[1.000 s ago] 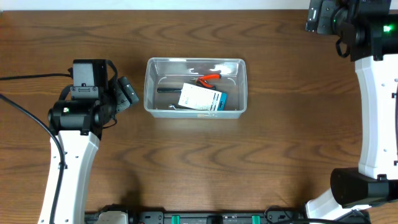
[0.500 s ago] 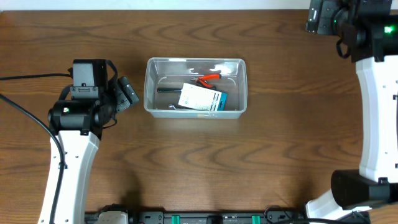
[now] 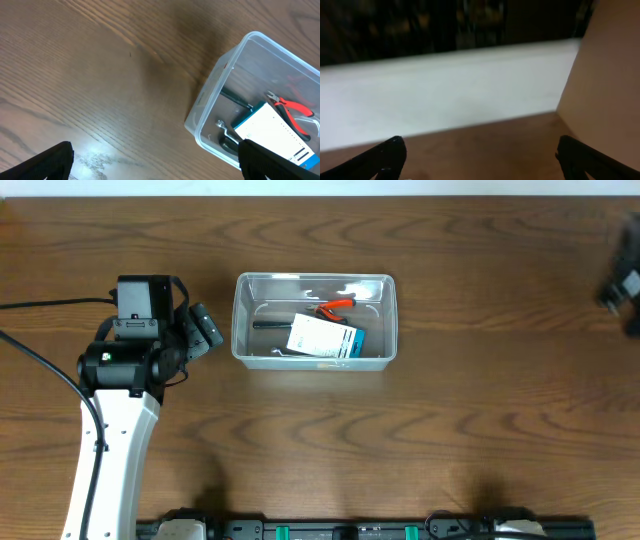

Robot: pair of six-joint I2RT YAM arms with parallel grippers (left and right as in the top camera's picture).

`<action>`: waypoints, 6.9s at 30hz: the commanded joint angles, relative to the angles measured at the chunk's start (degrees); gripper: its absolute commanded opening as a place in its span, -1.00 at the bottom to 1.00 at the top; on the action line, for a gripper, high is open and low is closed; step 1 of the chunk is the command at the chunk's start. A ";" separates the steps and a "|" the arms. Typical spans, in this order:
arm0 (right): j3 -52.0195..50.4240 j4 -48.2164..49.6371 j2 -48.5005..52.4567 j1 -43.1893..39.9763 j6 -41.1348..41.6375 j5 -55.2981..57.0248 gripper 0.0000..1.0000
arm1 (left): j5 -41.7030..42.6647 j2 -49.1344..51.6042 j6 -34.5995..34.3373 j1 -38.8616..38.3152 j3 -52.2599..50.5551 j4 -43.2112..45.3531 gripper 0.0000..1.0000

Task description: Pack container

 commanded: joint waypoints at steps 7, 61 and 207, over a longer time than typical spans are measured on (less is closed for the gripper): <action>-14.56 -2.14 -18.84 0.48 0.09 1.84 0.99 | -0.68 0.42 0.13 0.24 0.61 -0.13 0.96; -121.31 60.00 -65.55 -0.11 -5.79 -13.90 0.99 | -0.68 0.42 0.13 0.24 0.61 -0.13 0.96; -121.31 60.00 -65.48 -0.11 -5.77 -13.88 0.99 | 4.13 -71.93 24.04 0.24 -67.76 45.81 0.96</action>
